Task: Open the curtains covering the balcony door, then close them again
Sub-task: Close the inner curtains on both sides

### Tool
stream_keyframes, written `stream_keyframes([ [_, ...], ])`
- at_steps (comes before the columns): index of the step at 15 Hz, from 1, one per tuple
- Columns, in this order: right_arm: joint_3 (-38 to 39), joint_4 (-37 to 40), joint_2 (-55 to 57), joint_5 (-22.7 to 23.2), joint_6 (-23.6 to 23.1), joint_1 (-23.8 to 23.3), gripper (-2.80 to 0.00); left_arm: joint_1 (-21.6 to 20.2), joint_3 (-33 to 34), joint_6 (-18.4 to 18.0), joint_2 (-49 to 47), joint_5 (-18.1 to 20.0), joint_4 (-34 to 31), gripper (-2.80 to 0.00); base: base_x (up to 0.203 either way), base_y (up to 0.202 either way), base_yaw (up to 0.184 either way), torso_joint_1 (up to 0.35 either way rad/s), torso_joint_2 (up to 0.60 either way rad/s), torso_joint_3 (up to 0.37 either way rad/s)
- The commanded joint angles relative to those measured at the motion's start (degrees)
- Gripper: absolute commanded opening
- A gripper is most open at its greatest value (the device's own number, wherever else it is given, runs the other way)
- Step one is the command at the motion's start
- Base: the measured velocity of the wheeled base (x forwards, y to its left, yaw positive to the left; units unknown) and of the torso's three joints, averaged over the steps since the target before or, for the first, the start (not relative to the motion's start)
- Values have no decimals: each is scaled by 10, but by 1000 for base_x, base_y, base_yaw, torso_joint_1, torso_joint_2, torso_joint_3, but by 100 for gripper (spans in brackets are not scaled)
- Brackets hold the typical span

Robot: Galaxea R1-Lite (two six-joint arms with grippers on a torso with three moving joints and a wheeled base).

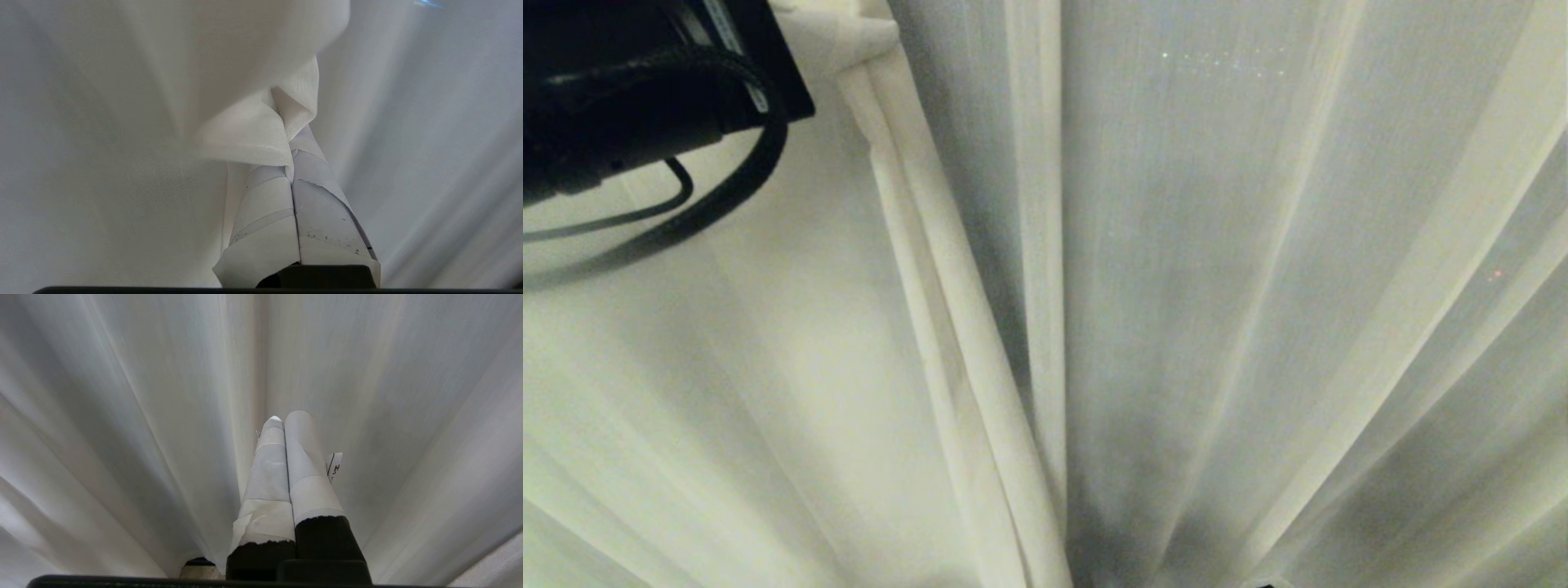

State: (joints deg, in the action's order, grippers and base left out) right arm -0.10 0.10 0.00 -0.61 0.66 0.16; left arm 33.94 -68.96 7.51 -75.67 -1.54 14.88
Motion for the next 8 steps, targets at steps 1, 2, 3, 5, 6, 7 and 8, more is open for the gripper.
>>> stream_keyframes([
  [1,0,0,1,0,0,0,-280,-31,2,0,15,-11,0,-280,0,0,0,0,0,0],
  [2,0,0,0,0,0,0,-280,-55,3,0,20,-21,-1,-280,0,0,0,0,0,0],
  [3,0,-1,1,0,0,0,-280,-83,7,-1,26,-31,-2,-280,0,0,0,0,0,0],
  [5,0,0,1,0,0,0,-280,-131,27,-1,37,-41,-2,-280,0,0,0,0,0,0],
  [6,0,0,1,0,0,0,-280,-146,35,-1,40,-42,-1,-280,0,0,0,0,0,0],
  [7,0,0,1,0,0,0,-280,-159,39,-1,42,-43,-1,-280,0,0,0,0,0,0],
  [8,0,0,1,0,0,0,-280,-168,43,-1,42,-43,-1,-280,0,0,0,0,0,0],
])
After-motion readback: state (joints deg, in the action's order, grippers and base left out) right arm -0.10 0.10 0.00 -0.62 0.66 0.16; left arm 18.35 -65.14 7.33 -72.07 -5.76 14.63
